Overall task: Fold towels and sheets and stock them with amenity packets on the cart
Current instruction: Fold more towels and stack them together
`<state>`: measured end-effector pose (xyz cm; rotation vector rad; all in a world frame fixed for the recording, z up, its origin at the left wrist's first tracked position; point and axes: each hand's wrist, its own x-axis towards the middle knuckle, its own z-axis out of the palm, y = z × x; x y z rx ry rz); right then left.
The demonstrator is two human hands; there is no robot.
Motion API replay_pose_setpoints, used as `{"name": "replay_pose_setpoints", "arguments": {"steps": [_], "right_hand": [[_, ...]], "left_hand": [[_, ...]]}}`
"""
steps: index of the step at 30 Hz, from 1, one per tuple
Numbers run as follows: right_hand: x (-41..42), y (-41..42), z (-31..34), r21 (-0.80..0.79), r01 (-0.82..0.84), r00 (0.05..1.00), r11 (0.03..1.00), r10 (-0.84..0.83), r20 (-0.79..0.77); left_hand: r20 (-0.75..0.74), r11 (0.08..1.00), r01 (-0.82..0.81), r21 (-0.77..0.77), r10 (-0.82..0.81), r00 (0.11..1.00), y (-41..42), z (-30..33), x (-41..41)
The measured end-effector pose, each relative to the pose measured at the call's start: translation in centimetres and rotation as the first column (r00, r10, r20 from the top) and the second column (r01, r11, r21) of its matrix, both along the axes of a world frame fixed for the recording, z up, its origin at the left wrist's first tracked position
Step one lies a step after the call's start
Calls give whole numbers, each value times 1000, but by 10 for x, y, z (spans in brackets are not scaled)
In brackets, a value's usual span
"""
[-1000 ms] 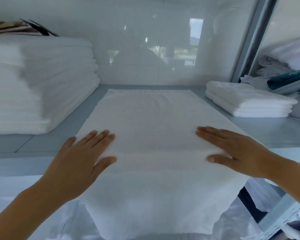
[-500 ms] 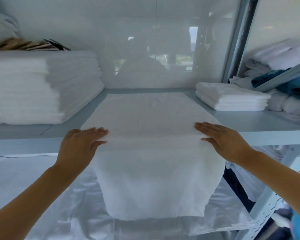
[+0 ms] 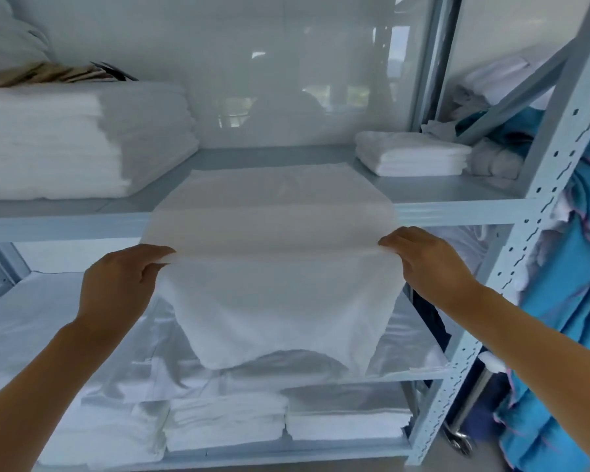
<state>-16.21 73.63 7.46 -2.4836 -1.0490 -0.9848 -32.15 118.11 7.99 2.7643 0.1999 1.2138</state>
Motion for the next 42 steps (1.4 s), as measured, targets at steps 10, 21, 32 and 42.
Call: {"name": "replay_pose_setpoints", "arguments": {"steps": [10, 21, 32, 42], "right_hand": [[-89, -38, 21, 83, 93, 996, 992, -92, -19], [-190, -36, 30, 88, 239, 962, 967, -224, -157], [-289, -7, 22, 53, 342, 928, 938, -328, -176], [-297, -5, 36, 21, 392, 908, 920, -383, -171]], "left_hand": [[50, 991, 121, -53, -118, 992, -34, 22, -67], [-15, 977, 181, -111, -183, 983, -3, 1, -115], [-73, 956, 208, -205, -227, 971, 28, -6, -202], [-65, 945, 278, -171, -293, 954, 33, -9, -194]]}}
